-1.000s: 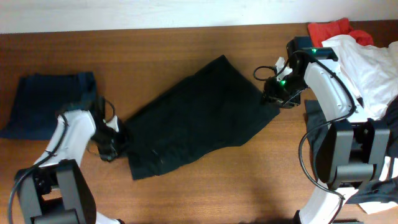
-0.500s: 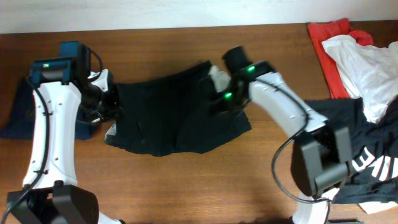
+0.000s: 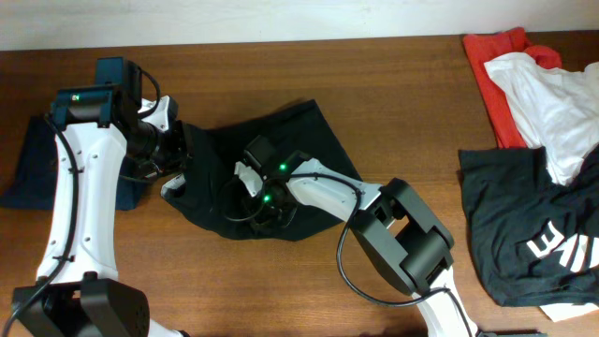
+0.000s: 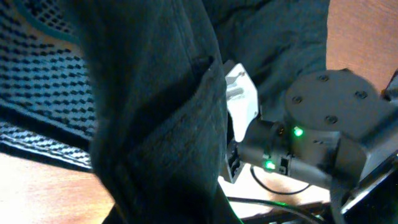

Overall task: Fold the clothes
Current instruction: 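Fold the shorts in half, bringing the right gripper toward the left, then fold the shorts again with the left gripper and release both grippers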

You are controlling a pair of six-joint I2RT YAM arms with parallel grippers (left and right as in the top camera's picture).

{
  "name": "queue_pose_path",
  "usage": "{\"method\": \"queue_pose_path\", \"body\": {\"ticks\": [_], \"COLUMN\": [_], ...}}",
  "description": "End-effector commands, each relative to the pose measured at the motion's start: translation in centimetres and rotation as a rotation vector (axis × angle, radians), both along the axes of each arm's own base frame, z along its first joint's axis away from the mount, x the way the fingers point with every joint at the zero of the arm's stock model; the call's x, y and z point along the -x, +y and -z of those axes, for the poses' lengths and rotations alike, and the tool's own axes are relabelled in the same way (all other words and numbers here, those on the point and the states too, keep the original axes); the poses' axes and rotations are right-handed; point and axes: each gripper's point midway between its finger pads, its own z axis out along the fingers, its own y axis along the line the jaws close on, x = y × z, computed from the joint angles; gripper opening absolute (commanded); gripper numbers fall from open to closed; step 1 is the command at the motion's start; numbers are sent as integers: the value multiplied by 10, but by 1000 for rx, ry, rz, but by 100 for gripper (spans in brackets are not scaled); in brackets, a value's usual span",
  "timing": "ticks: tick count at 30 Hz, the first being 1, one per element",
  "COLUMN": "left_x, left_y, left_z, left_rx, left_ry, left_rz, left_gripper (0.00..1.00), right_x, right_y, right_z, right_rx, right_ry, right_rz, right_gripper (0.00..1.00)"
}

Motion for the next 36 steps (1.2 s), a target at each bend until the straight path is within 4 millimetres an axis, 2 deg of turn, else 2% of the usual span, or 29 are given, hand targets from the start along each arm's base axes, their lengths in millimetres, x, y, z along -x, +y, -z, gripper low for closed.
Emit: {"method": "queue_pose_path", "body": {"ticks": [1,5,7,10,12,16,19,23,25,28,32,34,36], "left_x": [-6,-7,-6,-5,-6,-6,-8,-13,-15,-16,-19,-23,-26], "left_y": [-5,-5,-2,2,2,2,2,-12,-26,-40,-68,-93,-108], "left_z": [-13,-13,-12,-10,-10,-10,-11,-16,-18,-17,-17,-16,-14], "left_rx": [30,29,13,-11,-14,-14,-8,57,72,79,94,111,123], "left_ry": [-52,-54,-51,-45,-46,-48,-53,-74,-94,-90,-100,-112,-113], "left_rz": [9,10,7,3,3,3,-11,1,35,44,76,90,89], "left_gripper": [0,1,1,1,1,1,1,1,1,1,1,1,1], "right_x": [7,-31,-57,-81,-93,-93,-88,-79,-73,-66,-53,-50,-49], "right_y": [-8,-43,-68,-104,-146,-219,-250,-270,-273,-273,-270,-270,-270], "right_z": [9,-34,-62,-83,-79,-57,-44,-26,-12,0,8,10,10], "right_rx": [45,93,96,96,175,392,476,515,517,519,508,510,511], "right_ry": [41,16,-15,-44,-30,5,31,65,72,83,120,133,136], "right_rz": [8,108,166,213,282,375,413,432,434,431,420,424,423], "right_gripper": [4,5,7,8,8,8,8,8,8,8,8,7,7]}}
